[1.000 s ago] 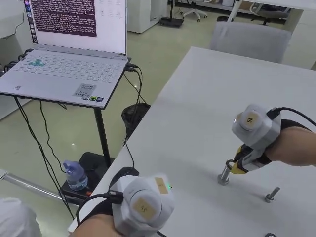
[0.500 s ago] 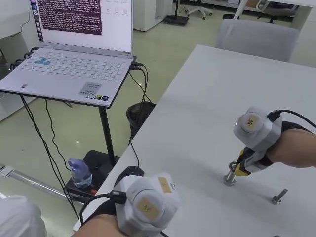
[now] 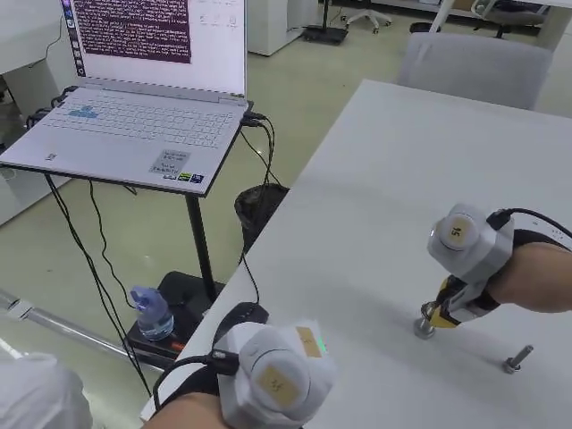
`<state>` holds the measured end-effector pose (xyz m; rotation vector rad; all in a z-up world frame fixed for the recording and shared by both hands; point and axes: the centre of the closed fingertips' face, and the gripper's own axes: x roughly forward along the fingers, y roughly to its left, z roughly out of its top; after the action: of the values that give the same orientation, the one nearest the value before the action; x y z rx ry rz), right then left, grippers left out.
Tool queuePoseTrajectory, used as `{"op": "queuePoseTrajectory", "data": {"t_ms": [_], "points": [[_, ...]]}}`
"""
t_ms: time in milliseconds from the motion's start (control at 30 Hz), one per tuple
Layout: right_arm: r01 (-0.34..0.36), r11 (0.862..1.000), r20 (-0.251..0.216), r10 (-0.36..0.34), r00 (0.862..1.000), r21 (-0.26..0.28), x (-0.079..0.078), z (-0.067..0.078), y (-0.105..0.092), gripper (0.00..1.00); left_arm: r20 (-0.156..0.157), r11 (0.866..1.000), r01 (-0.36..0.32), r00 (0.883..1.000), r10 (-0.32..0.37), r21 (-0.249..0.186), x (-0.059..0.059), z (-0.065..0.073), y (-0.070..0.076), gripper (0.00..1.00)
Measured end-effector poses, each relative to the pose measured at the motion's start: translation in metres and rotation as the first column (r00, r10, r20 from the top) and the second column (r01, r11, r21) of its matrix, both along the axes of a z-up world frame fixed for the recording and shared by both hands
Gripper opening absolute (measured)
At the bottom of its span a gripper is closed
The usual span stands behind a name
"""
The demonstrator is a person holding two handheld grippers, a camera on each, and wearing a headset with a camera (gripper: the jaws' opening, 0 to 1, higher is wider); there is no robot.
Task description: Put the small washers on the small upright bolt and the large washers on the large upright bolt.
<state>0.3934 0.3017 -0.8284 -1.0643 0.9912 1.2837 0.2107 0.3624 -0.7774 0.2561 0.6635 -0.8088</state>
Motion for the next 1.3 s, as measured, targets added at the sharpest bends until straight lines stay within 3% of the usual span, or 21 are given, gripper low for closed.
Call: {"op": "queuePoseTrajectory", "data": {"t_ms": [600, 1300], "points": [[0.015, 0.999, -0.027, -0.016, 0.999, -0.03, -0.001, -0.025, 0.003, 0.22, -0.004, 1.0, -0.001, 1.0, 0.001, 0.004, -0.001, 0.001, 0.006, 0.93], [0.02, 0.999, -0.028, -0.021, 0.999, -0.026, 0.006, -0.031, 0.004, 0.24, -0.009, 1.0, -0.011, 1.0, 0.011, 0.011, 0.001, -0.001, 0.011, 0.9]]}}
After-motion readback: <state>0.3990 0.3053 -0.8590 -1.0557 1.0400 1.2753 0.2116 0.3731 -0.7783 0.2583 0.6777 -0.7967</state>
